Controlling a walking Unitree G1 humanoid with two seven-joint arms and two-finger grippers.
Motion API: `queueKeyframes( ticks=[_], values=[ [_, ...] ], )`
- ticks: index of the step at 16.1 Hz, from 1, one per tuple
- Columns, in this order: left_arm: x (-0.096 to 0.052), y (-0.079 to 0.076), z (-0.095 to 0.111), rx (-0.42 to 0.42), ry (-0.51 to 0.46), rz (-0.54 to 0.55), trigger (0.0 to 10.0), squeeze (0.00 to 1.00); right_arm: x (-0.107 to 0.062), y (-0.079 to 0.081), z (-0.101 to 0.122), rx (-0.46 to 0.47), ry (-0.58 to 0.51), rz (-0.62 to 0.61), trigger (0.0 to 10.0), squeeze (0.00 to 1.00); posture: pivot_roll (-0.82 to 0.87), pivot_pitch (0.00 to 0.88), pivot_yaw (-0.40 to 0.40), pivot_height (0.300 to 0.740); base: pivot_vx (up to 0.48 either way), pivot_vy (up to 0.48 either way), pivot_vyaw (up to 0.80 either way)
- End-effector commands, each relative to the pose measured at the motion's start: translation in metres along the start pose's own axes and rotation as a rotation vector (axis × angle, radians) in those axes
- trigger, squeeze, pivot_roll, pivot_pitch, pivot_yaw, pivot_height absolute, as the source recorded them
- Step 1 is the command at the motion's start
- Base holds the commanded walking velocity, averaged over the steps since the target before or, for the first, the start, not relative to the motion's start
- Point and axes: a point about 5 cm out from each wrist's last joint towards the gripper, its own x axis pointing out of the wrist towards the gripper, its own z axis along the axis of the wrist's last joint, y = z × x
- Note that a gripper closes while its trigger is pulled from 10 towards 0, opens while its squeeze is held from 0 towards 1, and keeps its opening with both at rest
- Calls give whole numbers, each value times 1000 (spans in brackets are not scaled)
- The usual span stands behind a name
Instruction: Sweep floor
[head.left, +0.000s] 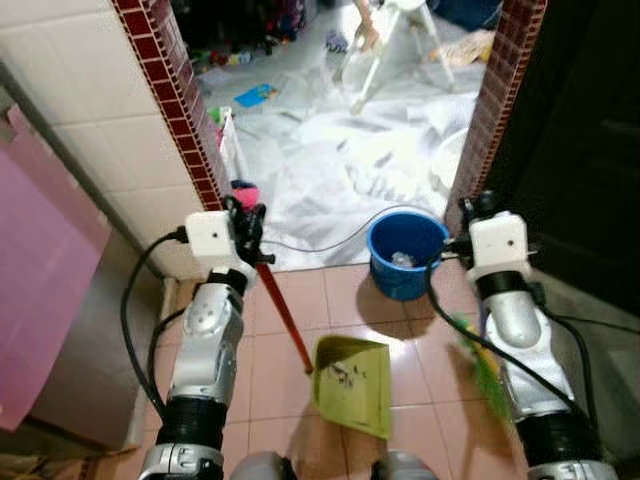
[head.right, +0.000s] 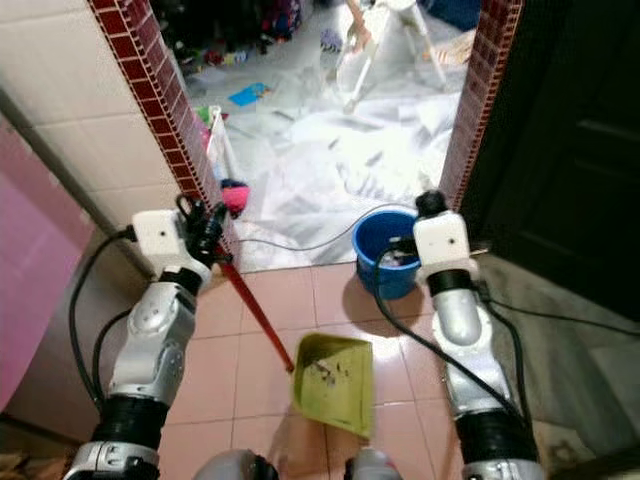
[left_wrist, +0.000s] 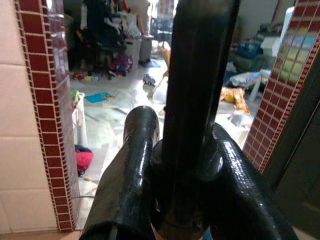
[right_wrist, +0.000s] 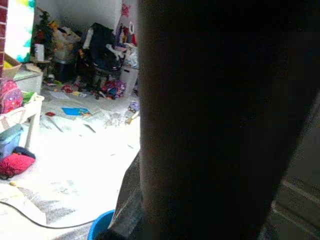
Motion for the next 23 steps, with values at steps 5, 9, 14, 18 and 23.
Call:
queueKeyframes(
  ticks=[5,9,14,18,23],
  values=[
    [0,7,16,-4,-63,28,10000,0,7,0,16,-9,-58,3,10000,0,-93,0,59,740,0,0,-174],
    [-2,13,21,9,-84,75,10000,0,6,2,14,-3,-50,-5,10000,0,-91,0,57,740,0,0,0],
    [-4,40,25,141,-109,209,10000,0,11,10,22,69,-81,5,10000,0,-93,0,58,740,0,0,0],
    [-20,66,9,269,-51,302,10000,0,2,32,11,294,5,21,10000,0,-80,0,63,740,0,0,0],
    [-44,66,-12,280,18,278,10000,0,-11,40,11,277,-14,84,10000,0,-63,0,60,740,0,0,0]
  ],
)
